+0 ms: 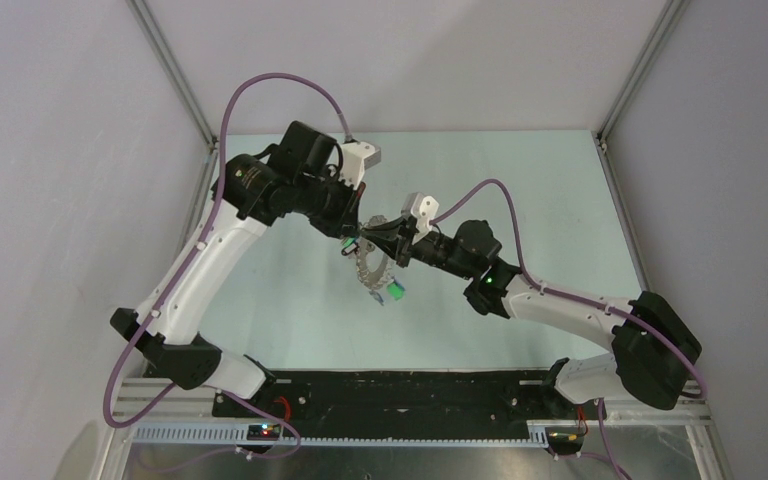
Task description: Remove the keys from the keyring
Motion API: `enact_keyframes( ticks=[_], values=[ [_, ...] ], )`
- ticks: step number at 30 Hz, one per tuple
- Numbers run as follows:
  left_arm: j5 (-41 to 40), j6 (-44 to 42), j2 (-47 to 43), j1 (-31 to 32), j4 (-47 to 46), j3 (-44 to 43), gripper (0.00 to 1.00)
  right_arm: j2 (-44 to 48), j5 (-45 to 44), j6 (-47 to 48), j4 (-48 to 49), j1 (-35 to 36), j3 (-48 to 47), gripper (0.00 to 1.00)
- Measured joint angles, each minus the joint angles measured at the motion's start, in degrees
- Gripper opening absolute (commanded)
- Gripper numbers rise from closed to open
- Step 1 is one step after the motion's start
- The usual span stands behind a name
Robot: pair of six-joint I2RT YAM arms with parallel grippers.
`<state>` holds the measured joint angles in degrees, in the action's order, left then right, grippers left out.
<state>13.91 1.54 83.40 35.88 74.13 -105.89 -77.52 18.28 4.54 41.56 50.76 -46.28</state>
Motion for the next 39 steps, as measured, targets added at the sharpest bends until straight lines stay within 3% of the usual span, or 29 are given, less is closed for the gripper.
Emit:
enact_keyframes(
  ticks=[5, 10, 12, 25, 39],
  values=[
    [1.4, 0.0, -0.1, 0.0, 0.0, -0.6, 0.0, 0.1, 0.2, -0.1, 0.0, 0.0, 0.0, 0.22],
    [1.9, 0.0, -0.2, 0.0, -0.1, -0.6, 0.0, 0.1, 0.7, -0.5, 0.3, 0.0, 0.0, 0.02],
    [1.9, 0.0, -0.3, 0.0, 0.0, -0.6, 0.0, 0.1, 0.6, -0.6, 0.3, 0.0, 0.0, 0.0],
    [1.5, 0.0, -0.6, -2.4, 0.0, -0.6, 0.0, 3.0, 0.7, 0.2, -2.8, 0.0, 0.0, 0.0],
    [6.9, -0.2, 2.6, -3.3, -1.2, 2.2, 0.0, 6.8, 1.7, 3.6, -3.4, 0.5, 2.9, 0.0]
  ],
)
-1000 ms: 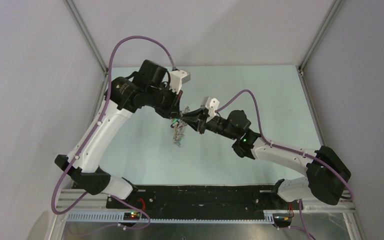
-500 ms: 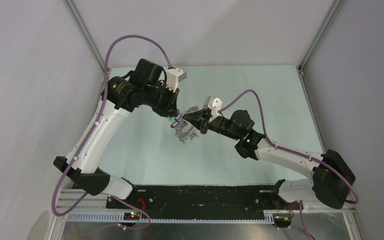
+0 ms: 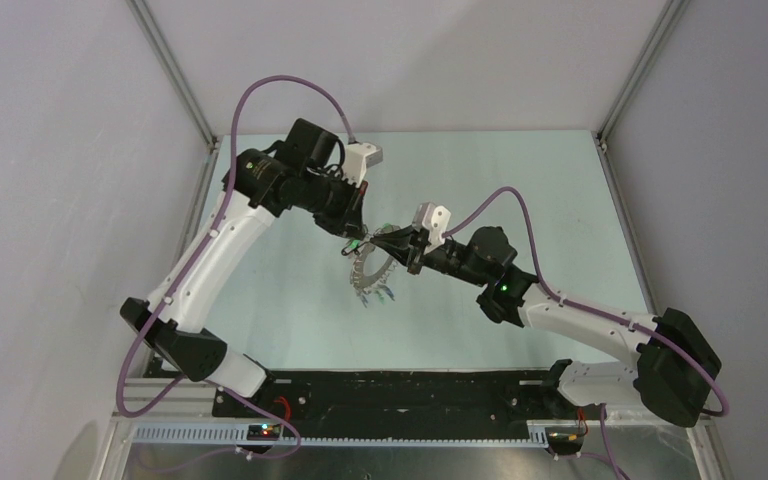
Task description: Remove the keys from the keyring
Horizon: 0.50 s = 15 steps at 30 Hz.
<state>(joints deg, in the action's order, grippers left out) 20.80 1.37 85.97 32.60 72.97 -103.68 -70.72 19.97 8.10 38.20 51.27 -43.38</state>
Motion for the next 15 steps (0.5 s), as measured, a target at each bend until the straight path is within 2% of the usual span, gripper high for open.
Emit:
enact_keyframes(
  ticks=[8, 15],
  values=[
    [1.4, -0.3, 0.4, 0.3, -0.5, 1.6, 0.0, 0.0, -0.1, 1.1, 1.5, 0.0, 0.9, 0.0],
    [3.5, -0.4, 0.4, 0.3, -0.9, 1.7, 0.0, 0.0, -1.6, 0.1, 9.2, 0.1, 4.7, 0.0]
  ],
)
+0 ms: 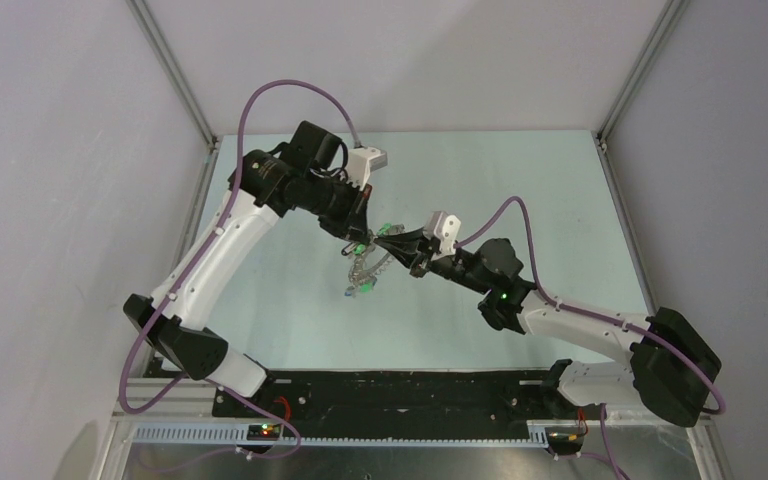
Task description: Remove the keys from the keyring
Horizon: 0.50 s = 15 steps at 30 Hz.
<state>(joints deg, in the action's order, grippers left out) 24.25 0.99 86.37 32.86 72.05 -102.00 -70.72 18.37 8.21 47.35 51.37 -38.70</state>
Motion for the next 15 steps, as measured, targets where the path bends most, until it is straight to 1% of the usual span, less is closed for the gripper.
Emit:
enact_keyframes(
  ticks=[1, 2, 4, 8, 15],
  values=[
    [0.4, 0.0, 0.0, 0.0, 0.0, 0.0, 0.0, 0.0, -0.1, -0.6, 1.3, 0.0, 0.5, 0.02],
    [0.7, 0.0, 0.0, 0.0, -0.1, 0.0, 0.0, -0.1, -0.2, -1.2, 2.5, -0.1, 0.9, 0.11],
    [1.1, 0.0, 0.0, 0.0, -0.3, 0.0, 0.0, -0.2, -0.2, -2.4, 4.0, -0.2, 1.2, 0.2],
    [-0.4, 0.0, -0.4, 0.0, -0.6, 0.0, 0.0, 0.2, -0.2, -3.9, 5.2, -0.6, 1.2, 0.26],
    [-3.1, 0.1, -1.9, 0.1, -0.4, -0.6, 0.0, 3.2, -0.2, -4.2, 3.2, -1.2, 1.6, 0.27]
  ],
)
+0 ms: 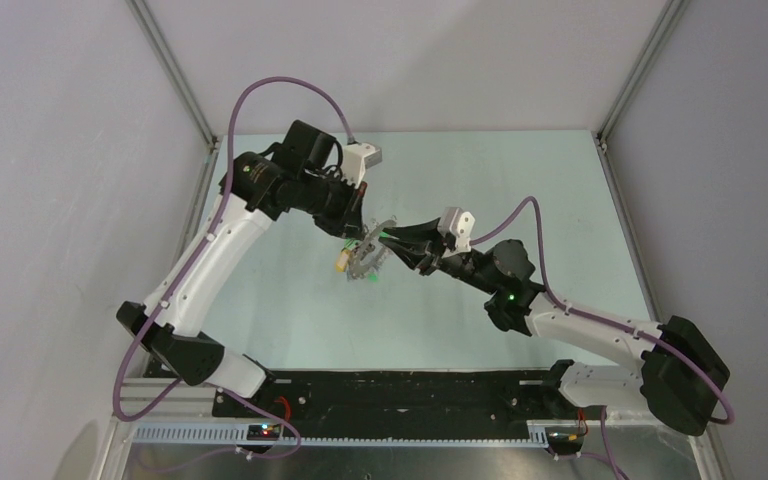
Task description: Remove the keys from the keyring
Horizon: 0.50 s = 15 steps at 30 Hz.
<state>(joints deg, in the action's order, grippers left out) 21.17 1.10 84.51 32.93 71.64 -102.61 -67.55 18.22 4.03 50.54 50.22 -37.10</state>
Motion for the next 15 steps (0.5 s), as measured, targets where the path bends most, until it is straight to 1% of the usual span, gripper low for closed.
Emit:
enact_keyframes(
  ticks=[7, 10, 15],
  values=[
    [-0.1, 0.1, -1.0, 0.0, 0.0, -0.8, 0.0, 0.1, 0.2, 0.0, -1.1, -0.1, 0.6, 0.28],
    [-0.1, 0.3, -1.0, 0.0, 0.0, -1.2, 0.0, -0.7, 0.2, -0.4, -1.0, -0.1, 0.6, 0.31],
    [0.0, 0.5, -1.0, 0.1, 0.1, -2.1, 0.0, -2.6, 0.2, -0.6, -0.9, 0.0, 0.6, 0.32]
  ],
)
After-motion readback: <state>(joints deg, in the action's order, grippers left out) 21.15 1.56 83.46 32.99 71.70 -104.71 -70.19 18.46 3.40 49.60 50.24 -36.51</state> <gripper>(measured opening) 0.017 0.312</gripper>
